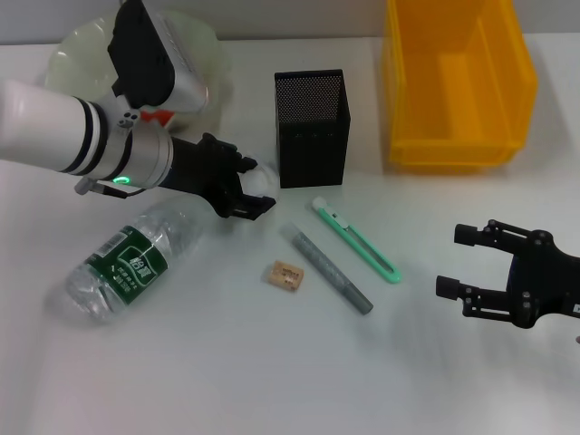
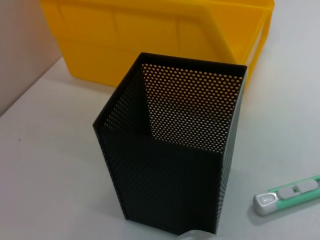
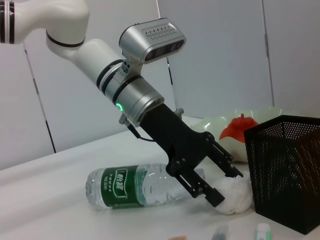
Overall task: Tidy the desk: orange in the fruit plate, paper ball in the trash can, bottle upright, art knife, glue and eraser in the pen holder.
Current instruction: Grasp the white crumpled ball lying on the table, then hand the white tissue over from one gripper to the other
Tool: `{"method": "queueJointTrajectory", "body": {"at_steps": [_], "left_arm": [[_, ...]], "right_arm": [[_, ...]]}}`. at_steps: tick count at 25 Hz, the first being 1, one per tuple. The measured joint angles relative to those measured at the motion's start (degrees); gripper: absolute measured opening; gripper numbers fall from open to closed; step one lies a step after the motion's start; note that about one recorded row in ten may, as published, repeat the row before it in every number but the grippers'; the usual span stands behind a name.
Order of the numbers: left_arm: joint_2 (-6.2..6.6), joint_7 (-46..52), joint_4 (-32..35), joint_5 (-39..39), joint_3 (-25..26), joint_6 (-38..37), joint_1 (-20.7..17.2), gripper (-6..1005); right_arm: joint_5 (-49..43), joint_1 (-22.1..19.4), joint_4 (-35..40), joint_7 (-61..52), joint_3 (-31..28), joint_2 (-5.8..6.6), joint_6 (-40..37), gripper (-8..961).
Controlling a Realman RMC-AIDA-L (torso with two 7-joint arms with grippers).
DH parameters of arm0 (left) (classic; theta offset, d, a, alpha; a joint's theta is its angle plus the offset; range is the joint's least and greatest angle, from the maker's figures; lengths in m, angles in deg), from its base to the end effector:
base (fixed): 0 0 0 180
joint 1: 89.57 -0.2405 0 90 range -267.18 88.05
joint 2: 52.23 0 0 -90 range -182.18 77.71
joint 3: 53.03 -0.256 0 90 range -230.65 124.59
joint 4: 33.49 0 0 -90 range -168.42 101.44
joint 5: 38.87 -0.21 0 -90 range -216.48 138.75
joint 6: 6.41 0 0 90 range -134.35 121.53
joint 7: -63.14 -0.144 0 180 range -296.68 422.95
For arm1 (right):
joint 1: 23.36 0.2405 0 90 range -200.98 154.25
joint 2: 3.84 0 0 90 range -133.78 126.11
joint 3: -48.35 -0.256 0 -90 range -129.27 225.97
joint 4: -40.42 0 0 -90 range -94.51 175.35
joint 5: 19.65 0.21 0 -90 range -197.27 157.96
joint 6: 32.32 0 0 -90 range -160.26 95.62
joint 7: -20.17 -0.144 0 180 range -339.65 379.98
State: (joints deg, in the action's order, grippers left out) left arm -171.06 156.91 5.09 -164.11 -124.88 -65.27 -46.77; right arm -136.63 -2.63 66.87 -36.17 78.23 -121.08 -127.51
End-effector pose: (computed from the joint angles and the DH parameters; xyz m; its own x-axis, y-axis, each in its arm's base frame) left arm -0.2156 0.4002 -0.0621 0.9746 0.2206 -0.0388 0.1957 -0.9230 -0.3313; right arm 0.3229 0.2564 -0.0045 0.7818 -0.2464 -0.5727 -0.4333 -0.8753 -0.2149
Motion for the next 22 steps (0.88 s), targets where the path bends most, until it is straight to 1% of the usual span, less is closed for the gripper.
{"method": "queueJointTrajectory", "body": {"at_steps": [4,10,11,12,14,15,18,19,22], "left_arm": [[-0.01,0.00,0.08,0.01,-0.14,0.02,0.01,585],[0.01,-0.09,0.65,0.57,0.38,-0.31,-0.29,512],[0.01,-0.09,0.65,0.57,0.38,-0.31,-0.29,512],[0.39,-1.06,2.33,1.46,4.94,-5.23,-1.14,511],[0.46,-1.74,3.42,1.50,7.86,-8.36,-1.71,511],[0.53,-2.59,4.54,1.51,10.73,-11.58,-2.30,511],[0.61,-3.70,6.62,1.60,14.36,-16.55,-3.36,510],[0.61,-3.70,6.62,1.60,14.36,-16.55,-3.36,510],[0.62,-5.46,8.26,2.43,18.06,-22.17,-4.67,509]], "right_arm": [[0.00,-0.05,0.00,-0.08,0.00,0.00,0.00,807],[0.00,-0.09,0.00,-0.11,0.00,0.00,-0.02,806],[0.00,-0.09,0.00,-0.11,0.00,0.00,-0.02,806],[0.00,-0.08,0.00,-0.17,0.00,0.00,-0.02,806],[0.00,-0.09,0.00,-0.25,0.00,0.00,-0.03,806],[0.00,-0.09,0.00,-0.26,0.00,-0.02,-0.02,806],[0.00,-0.07,0.00,-0.28,0.00,-0.03,-0.20,807],[0.00,-0.07,0.00,-0.28,0.00,-0.03,-0.20,807],[-0.01,0.03,0.00,-0.30,0.00,0.01,-0.49,807]]}}
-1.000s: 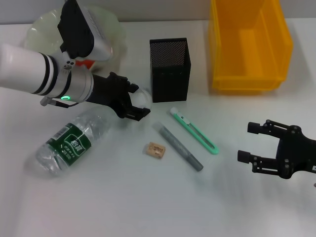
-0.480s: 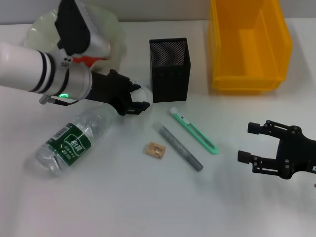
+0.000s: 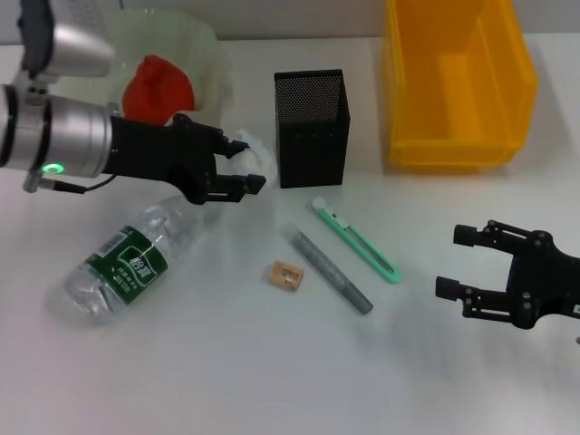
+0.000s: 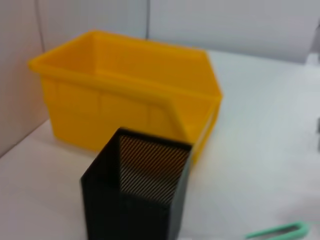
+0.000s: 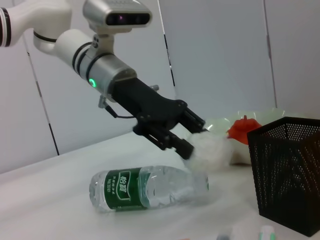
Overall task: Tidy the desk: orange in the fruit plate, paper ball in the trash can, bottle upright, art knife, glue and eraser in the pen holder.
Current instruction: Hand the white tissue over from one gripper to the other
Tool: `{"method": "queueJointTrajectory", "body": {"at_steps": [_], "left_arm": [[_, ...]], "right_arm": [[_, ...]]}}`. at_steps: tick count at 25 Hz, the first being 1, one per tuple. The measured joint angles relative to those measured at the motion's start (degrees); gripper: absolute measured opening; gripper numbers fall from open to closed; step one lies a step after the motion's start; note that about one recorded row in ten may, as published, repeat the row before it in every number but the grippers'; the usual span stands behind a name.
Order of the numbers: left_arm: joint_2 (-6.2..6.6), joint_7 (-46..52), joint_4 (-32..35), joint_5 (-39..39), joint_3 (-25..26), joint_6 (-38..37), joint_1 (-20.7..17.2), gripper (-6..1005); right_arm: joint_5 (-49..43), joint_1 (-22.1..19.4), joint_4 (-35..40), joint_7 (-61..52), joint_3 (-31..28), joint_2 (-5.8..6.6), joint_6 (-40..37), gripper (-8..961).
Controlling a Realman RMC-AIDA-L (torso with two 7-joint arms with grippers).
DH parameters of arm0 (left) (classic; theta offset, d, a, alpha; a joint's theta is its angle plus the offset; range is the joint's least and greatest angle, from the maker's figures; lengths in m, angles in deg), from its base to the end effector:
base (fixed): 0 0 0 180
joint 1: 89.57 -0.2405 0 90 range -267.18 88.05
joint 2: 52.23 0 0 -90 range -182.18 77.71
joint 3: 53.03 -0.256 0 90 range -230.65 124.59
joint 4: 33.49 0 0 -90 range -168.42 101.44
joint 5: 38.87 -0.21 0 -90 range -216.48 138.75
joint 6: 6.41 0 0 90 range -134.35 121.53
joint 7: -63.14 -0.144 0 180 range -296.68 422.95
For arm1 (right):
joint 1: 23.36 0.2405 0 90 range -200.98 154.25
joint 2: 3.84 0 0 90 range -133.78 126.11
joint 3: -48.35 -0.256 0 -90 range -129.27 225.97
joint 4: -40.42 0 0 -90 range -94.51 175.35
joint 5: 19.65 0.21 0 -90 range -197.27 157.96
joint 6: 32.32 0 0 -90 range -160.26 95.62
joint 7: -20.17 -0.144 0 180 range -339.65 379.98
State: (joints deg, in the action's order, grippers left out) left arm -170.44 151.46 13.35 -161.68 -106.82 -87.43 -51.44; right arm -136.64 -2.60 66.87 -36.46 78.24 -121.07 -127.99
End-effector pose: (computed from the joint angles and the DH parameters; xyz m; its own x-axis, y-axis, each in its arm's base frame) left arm -0.2146 0.3781 -0.0064 0.9536 0.2272 0.1976 0.2682 -0.9393 -0.2141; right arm 0.3218 0.2558 -0.0043 0.7779 -0.2486 -0.5772 -0.4335 -0.8772 -0.2064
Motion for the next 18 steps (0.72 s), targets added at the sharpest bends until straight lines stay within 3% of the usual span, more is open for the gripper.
{"method": "queueJointTrajectory", "body": {"at_steps": [6,14,18], "left_arm": [[0.57,-5.78,-2.91,5.97,6.05,-9.79,-2.14,508],[0.70,-7.09,-11.88,12.74,6.72,-11.04,-3.34,507],[0.32,-6.53,-14.51,13.83,6.74,-11.14,-3.33,508]], "right_arm": [[0.00,0.18,0.00,-0.02,-0.01,-0.11,-0.81,808],[1.00,0.20,-0.29,3.34,-0.06,-1.13,-1.64,808],[5.65,-0.57,-2.48,10.98,-0.09,-1.75,-1.66,807]]}}
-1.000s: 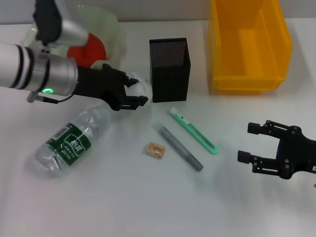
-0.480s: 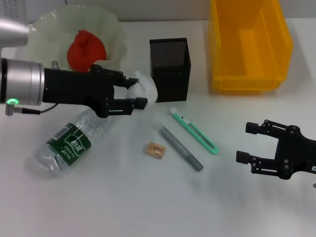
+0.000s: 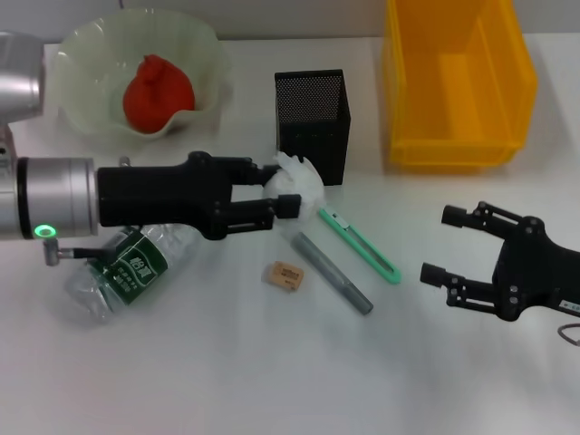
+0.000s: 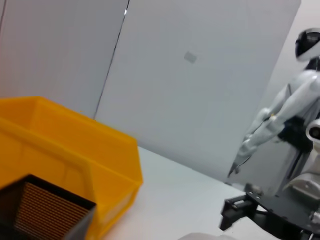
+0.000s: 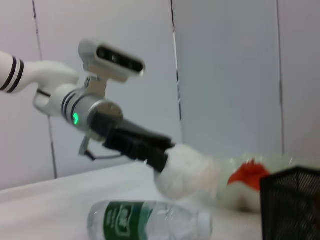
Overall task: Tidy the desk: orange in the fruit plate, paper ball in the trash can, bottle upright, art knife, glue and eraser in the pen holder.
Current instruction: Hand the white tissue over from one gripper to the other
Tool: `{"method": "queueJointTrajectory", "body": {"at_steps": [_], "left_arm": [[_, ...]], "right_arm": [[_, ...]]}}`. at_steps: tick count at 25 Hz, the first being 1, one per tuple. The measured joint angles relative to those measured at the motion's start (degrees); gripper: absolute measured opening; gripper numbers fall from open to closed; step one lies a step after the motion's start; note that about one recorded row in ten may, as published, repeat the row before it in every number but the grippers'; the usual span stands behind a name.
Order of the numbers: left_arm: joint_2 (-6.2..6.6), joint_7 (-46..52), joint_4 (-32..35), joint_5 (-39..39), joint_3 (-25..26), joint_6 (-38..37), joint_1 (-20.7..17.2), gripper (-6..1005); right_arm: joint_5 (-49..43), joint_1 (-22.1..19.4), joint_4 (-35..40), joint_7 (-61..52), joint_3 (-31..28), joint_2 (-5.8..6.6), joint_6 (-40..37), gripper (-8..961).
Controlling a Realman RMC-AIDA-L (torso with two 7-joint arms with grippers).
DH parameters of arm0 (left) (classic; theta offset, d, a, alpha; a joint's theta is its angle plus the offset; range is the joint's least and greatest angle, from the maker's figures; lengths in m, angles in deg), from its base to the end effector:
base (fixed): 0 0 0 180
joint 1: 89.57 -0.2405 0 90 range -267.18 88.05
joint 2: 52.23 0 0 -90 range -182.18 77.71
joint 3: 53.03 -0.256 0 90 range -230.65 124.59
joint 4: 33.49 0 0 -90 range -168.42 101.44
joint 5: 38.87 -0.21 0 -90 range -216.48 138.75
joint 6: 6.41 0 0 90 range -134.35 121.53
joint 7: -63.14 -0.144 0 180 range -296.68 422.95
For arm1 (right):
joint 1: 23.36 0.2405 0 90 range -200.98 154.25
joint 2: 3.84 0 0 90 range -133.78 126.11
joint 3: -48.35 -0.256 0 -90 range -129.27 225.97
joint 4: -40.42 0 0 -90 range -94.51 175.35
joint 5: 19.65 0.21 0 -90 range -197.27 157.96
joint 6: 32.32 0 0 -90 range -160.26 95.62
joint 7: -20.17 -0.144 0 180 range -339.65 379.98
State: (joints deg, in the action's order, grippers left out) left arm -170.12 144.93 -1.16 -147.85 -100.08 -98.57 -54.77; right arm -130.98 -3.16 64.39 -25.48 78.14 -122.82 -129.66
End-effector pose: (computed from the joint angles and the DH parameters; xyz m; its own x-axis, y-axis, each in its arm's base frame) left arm -0.2273 0.3332 -0.0178 0.7754 0.3622 0.5172 0.4054 -0.9136 0.0320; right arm 0.3081 0.2525 -0.0133 0.7665 -0.0704 -0.6383 -0.3378 -0.8895 -0.3076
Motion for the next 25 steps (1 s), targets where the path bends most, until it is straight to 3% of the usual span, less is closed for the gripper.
{"method": "queueJointTrajectory", "body": {"at_steps": [6,9,25], "left_arm": [[-0.43,1.27,-2.69,0.77,-0.01,-0.05,0.36,508],[-0.64,2.89,-9.18,4.11,0.15,0.89,1.89,508],[-0.70,5.26,-13.64,6.16,0.21,2.06,2.69,509]], "right_arm": [[3.82,0.05,-5.11,11.32,0.00,-0.07,0.36,807],[4.21,0.73,-7.94,17.50,-0.18,-0.18,0.65,807],[5.94,5.44,-17.76,35.54,-1.19,-0.58,3.02,806]]}}
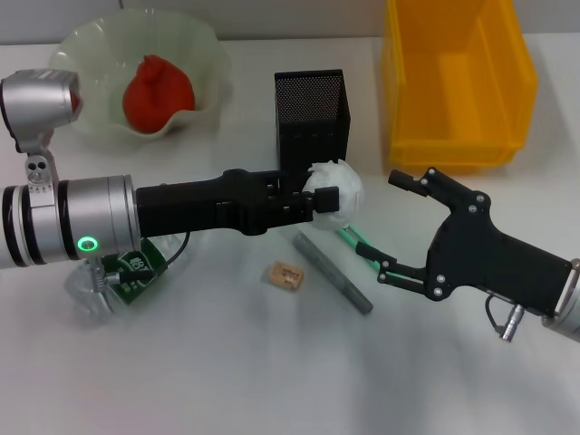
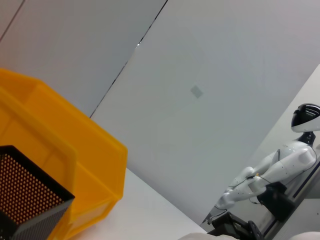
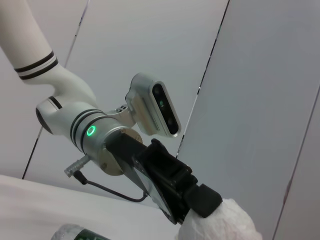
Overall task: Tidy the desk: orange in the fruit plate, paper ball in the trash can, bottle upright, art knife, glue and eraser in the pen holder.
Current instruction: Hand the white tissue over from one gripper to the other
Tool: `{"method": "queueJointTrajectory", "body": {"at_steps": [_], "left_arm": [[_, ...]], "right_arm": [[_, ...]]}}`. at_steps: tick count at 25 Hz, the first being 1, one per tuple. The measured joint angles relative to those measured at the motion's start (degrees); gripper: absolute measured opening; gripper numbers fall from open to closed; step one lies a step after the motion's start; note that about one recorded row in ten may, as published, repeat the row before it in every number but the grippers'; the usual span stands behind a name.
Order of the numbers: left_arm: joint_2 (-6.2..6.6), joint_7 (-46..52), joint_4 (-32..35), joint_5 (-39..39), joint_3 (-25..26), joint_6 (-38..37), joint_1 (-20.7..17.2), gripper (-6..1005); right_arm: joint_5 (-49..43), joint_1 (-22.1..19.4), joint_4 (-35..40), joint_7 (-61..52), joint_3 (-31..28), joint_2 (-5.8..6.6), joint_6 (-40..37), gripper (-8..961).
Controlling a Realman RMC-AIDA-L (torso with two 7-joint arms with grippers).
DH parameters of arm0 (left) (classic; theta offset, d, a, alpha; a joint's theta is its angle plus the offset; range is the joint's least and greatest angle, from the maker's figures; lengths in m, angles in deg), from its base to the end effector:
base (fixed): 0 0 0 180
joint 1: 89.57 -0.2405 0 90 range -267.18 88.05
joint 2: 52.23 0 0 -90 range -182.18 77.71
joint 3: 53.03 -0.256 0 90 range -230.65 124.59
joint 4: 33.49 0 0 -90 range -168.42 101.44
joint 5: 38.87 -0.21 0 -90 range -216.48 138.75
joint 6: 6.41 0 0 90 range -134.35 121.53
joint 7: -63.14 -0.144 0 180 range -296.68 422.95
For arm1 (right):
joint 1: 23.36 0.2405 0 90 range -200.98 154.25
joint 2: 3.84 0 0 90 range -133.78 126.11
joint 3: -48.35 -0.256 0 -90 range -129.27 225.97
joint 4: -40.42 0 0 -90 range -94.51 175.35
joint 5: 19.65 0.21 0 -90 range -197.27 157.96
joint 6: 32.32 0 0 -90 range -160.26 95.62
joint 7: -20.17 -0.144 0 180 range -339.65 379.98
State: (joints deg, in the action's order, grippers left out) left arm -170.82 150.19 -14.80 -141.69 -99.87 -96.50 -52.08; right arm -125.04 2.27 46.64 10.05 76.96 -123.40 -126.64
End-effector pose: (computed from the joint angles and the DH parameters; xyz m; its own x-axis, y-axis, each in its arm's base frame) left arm -0.2198 0.3236 -0.0497 0.5719 0.5852 0.5749 0.5713 -0.7870 0.2328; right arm 0.2742 0.2577 -0.0556 0.7517 0.3415 -0.5642 -0.0697 -0.8096 -0.5828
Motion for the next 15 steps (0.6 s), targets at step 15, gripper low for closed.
{"method": "queueJointTrajectory", "body": {"at_steps": [15], "left_arm": [[-0.06,2.20,-1.56,1.26,-0.39,-0.29,0.51,507]], "right_arm": [[1.17,2.28,-4.60,6.68,-0.22,-0.06,0.04,807]]}}
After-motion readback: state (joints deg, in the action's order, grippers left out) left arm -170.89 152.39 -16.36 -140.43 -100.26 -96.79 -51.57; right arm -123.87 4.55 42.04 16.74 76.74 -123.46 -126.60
